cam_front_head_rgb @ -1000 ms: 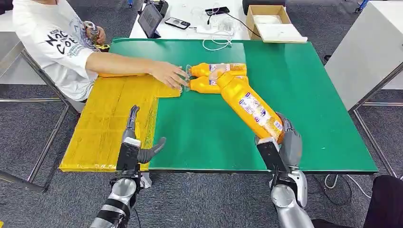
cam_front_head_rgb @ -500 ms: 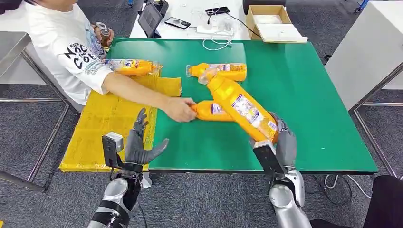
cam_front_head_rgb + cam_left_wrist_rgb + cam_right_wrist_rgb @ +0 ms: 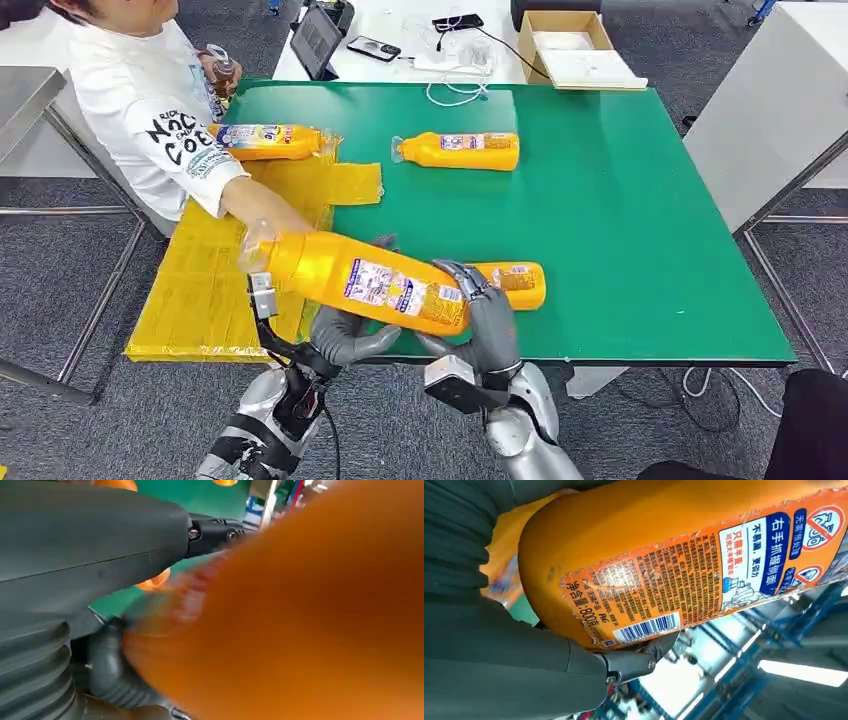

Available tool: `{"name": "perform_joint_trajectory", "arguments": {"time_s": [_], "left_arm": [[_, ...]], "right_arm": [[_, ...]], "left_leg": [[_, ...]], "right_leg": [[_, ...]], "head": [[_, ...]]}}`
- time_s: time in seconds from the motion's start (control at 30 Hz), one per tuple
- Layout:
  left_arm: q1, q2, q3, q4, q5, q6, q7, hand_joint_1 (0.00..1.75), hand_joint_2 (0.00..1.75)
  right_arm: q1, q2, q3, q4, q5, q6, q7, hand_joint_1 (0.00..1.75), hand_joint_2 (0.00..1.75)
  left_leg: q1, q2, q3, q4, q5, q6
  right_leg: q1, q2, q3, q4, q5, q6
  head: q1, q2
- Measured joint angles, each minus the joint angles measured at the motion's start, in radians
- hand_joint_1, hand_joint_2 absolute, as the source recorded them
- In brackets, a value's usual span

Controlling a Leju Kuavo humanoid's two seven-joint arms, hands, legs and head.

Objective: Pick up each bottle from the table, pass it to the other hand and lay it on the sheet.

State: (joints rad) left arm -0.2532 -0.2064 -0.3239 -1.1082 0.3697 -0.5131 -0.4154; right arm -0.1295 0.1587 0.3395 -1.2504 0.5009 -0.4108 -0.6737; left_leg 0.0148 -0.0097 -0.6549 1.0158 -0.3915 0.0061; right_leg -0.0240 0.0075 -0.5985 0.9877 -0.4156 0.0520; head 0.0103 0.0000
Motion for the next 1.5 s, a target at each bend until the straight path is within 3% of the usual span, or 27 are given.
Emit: {"name": "perform_joint_trajectory", "arguments": {"time_s": [0.47, 1.23, 1.5], "left_arm": [[0.018, 0.016, -0.015, -0.013, 0.069, -0.008, 0.014, 0.0, 1.75], [0.024, 0.021, -0.007, -0.03, -0.064, 0.158, -0.019, 0.0, 1.75], [0.031, 0.018, 0.01, -0.03, 0.021, 0.113, 0.01, 0.0, 1.75]], "right_arm": [[-0.016, 0.037, 0.043, 0.125, -0.035, 0.019, 0.003, 1.75, 1.75], [-0.023, 0.047, 0.068, 0.164, -0.005, 0.038, 0.032, 1.75, 1.75], [-0.031, 0.047, 0.078, 0.18, -0.003, 0.038, 0.034, 1.75, 1.75]], "left_leg": [[0.0, 0.0, 0.0, 0.0, 0.0, 0.0], [0.0, 0.0, 0.0, 0.0, 0.0, 0.0], [0.0, 0.001, 0.0, 0.0, 0.0, 0.0]], "right_leg": [[0.0, 0.0, 0.0, 0.0, 0.0, 0.0], [0.0, 0.0, -0.001, 0.0, 0.0, 0.0], [0.0, 0.0, -0.001, 0.0, 0.0, 0.0]], "head": [[0.0, 0.0], [0.0, 0.0], [0.0, 0.0]]}}
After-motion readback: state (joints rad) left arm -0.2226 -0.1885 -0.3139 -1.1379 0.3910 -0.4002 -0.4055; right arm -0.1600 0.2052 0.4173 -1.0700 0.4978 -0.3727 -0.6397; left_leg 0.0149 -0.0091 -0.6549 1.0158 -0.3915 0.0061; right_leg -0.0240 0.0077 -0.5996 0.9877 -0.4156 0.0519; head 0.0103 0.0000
